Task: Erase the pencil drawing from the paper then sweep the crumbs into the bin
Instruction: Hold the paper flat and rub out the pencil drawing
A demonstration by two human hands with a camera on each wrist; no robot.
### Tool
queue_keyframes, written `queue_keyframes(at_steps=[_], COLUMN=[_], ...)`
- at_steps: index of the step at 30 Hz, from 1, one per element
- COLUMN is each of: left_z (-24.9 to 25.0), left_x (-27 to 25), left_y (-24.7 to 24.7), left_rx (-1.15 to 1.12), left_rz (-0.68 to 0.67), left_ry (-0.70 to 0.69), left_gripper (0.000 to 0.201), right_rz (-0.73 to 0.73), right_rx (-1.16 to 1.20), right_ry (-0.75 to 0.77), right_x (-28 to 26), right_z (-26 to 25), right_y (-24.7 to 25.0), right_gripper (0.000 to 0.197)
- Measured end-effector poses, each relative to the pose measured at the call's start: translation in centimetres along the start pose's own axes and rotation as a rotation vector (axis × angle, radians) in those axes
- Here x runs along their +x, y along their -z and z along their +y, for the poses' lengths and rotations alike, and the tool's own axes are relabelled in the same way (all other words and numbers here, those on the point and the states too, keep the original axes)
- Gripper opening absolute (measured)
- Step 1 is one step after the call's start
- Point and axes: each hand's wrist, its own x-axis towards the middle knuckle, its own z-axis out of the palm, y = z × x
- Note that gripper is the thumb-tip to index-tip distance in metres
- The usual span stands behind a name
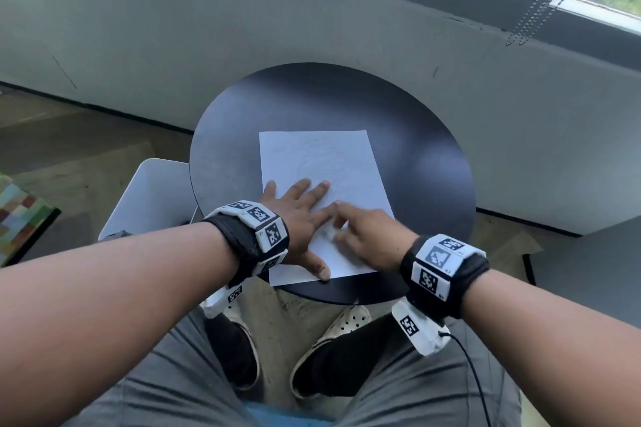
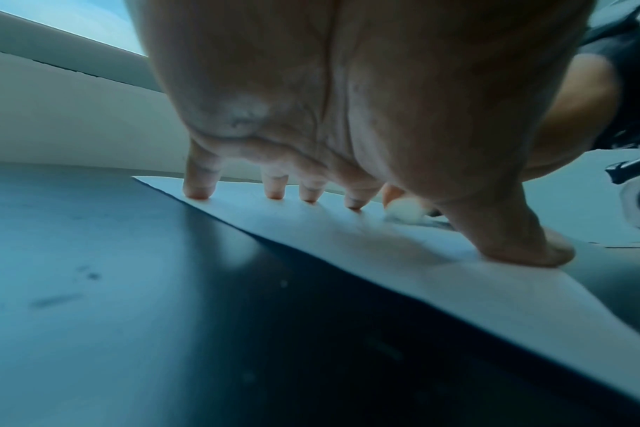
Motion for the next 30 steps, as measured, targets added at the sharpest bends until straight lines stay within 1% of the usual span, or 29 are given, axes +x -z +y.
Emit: queue_keyframes(at_steps=[1,2,5,6,9,12,13,14,15,17,18,19,20,22,23,24,25,26,29,30], left_z=[0.0,0.0,-0.5,-0.9,-2.5,-3.4,-3.3,-3.1,-2.9,-2.6,-2.6,-2.5,-2.4,-2.2,-2.2,-2.2,-2.3,-2.4,-2.5,-2.4], left_x=[-0.1,-0.1,-0.3,-0.5,-1.1,-1.4,-1.3,-1.2,-1.1,-0.8,-0.8,-0.8,-0.8,-0.8,-0.7,-0.7,-0.7,-0.7,-0.7,-0.7], left_y=[0.0,0.0,-0.5,-0.7,-0.9,-0.8,-0.9,-0.9,-0.9,-0.9,-0.9,-0.9,-0.9,-0.8,-0.8,-0.9,-0.9,-0.9,-1.2,-1.2], left_rx=[-0.005,-0.003,0.015,0.017,0.009,0.001,0.004,0.008,0.016,0.028,0.023,0.019,0.019,0.026,0.029,0.031,0.033,0.036,0.035,0.032], left_rz=[0.0,0.003,0.035,0.04,0.034,0.013,0.015,0.02,0.023,0.023,0.018,0.015,0.013,0.007,0.004,0.001,0.001,0.001,-0.005,-0.006], left_ry=[-0.002,-0.005,-0.031,-0.047,-0.042,-0.007,-0.001,0.007,0.017,0.031,0.032,0.03,0.029,0.032,0.036,0.041,0.044,0.047,0.047,0.047], left_gripper=[0.125,0.125,0.123,0.121,0.119,0.126,0.129,0.132,0.134,0.134,0.131,0.129,0.127,0.125,0.125,0.124,0.124,0.123,0.122,0.121], right_rz=[-0.048,-0.044,0.09,0.115,0.135,0.159,0.159,0.137,0.082,-0.073,-0.116,-0.113,-0.067,0.066,0.134,0.17,0.169,0.133,-0.076,-0.123], right_rx=[0.013,0.036,0.093,0.119,0.186,0.141,0.092,0.045,0.008,-0.045,-0.07,-0.089,-0.089,-0.041,-0.031,-0.038,-0.055,-0.071,-0.14,-0.153], right_ry=[0.044,0.044,-0.073,-0.112,-0.185,-0.217,-0.2,-0.149,-0.07,0.094,0.131,0.122,0.069,-0.099,-0.159,-0.183,-0.168,-0.123,0.105,0.136], right_x=[-0.3,-0.2,0.3,0.3,0.5,0.3,0.0,-0.4,-0.8,-1.9,-2.0,-1.7,-1.0,0.3,0.9,1.1,1.0,0.5,-1.8,-2.0], right_z=[-0.3,-0.4,0.7,1.2,2.2,1.6,1.1,0.5,-0.2,-1.6,-1.7,-1.3,-0.9,0.2,0.7,0.8,0.5,-0.1,-1.6,-1.4], right_y=[-0.4,-0.6,0.2,0.5,0.8,1.0,0.8,0.3,-0.4,-1.8,-2.0,-1.8,-1.2,0.5,1.0,1.1,0.9,0.4,-1.7,-1.7], right_gripper=[0.016,0.018,0.026,0.027,0.029,0.027,0.027,0.027,0.026,0.023,0.021,0.02,0.021,0.027,0.028,0.029,0.028,0.028,0.025,0.024])
